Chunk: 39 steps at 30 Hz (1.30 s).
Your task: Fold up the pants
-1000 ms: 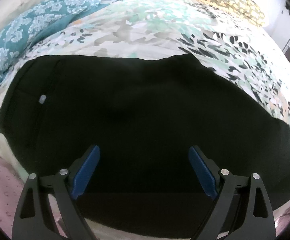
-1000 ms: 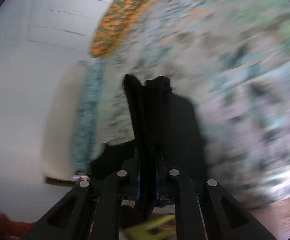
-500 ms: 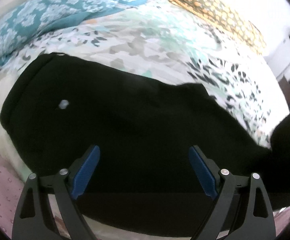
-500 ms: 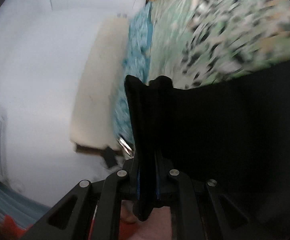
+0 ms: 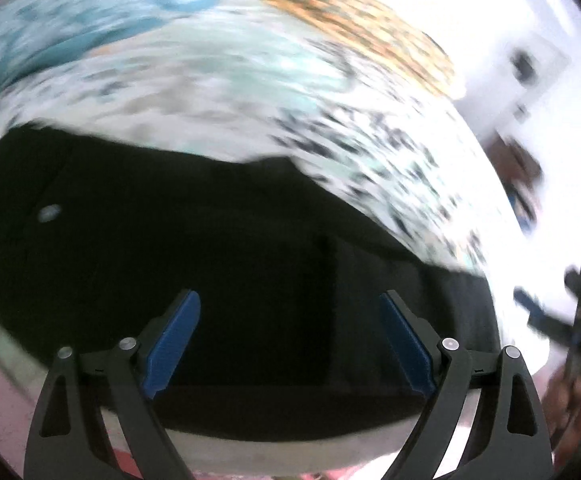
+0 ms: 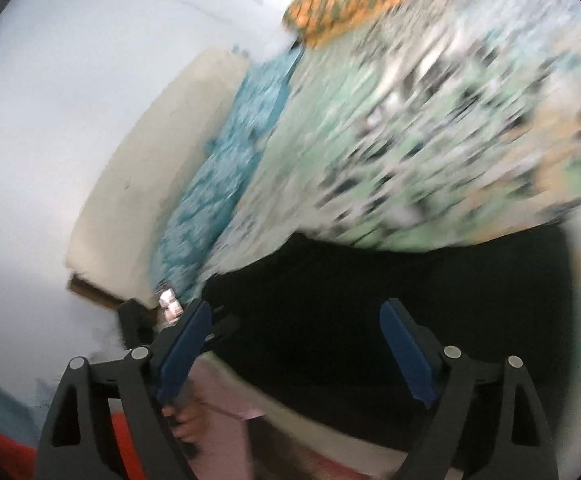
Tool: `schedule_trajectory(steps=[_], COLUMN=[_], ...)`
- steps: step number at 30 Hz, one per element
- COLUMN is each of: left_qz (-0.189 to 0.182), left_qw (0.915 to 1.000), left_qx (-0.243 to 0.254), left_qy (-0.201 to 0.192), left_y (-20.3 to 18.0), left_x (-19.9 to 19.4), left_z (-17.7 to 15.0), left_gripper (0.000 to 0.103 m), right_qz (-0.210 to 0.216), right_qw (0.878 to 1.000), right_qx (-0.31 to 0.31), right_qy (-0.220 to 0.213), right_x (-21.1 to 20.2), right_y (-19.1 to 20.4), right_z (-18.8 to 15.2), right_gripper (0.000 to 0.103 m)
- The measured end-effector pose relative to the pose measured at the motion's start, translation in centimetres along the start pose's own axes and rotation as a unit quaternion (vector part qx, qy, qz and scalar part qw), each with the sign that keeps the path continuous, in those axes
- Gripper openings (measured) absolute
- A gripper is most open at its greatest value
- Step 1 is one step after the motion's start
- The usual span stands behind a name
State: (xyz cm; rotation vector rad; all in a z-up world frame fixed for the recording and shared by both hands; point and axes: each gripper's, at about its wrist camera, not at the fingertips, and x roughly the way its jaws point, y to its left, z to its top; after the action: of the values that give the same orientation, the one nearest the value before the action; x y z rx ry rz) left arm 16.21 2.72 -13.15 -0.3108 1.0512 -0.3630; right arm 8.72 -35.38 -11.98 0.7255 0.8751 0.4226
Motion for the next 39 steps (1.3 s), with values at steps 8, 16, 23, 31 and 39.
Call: schedule_trajectory(steps=[8, 16, 23, 31, 39], left_qz=[0.051, 0.061, 0.085, 0.067, 0.059], left_qw=[0.9896, 0.9915, 0.9864, 0.9956, 0.9939], left_qx=[0.110, 0.086, 0.113, 0.035, 0.089], left_qy=[0.077, 0.076, 0.084, 0.055, -0.028], left_y=[-5.1, -3.2, -3.5, -0.6, -4.1], left_x=[5.2, 3.7, 4.9, 2.5, 0.3], left_z=[-1.8, -1.9, -2.4, -1.0, 0.0], left_gripper=[0.042, 0.003, 0.005, 0.058, 0.077], right_qz=[-0.116, -0.168, -0.107, -0.159, -0.177], right_qw=[0.991, 0.977, 0.976, 0.967, 0.969], right_qx=[-0.025, -0.119, -0.184, -0.154, -0.165], right_qy=[-0.070, -0.049, 0.042, 0.127, 0.043], right_x=[-7.0, -5.4, 0.8, 5.8, 2.0], right_y=[-4.4, -1.8, 0.2, -2.6, -1.3], right_z=[-3.4, -2.8, -3.9, -5.7, -1.5], right_gripper=[0.087, 0.087, 0.086, 0.086, 0.086])
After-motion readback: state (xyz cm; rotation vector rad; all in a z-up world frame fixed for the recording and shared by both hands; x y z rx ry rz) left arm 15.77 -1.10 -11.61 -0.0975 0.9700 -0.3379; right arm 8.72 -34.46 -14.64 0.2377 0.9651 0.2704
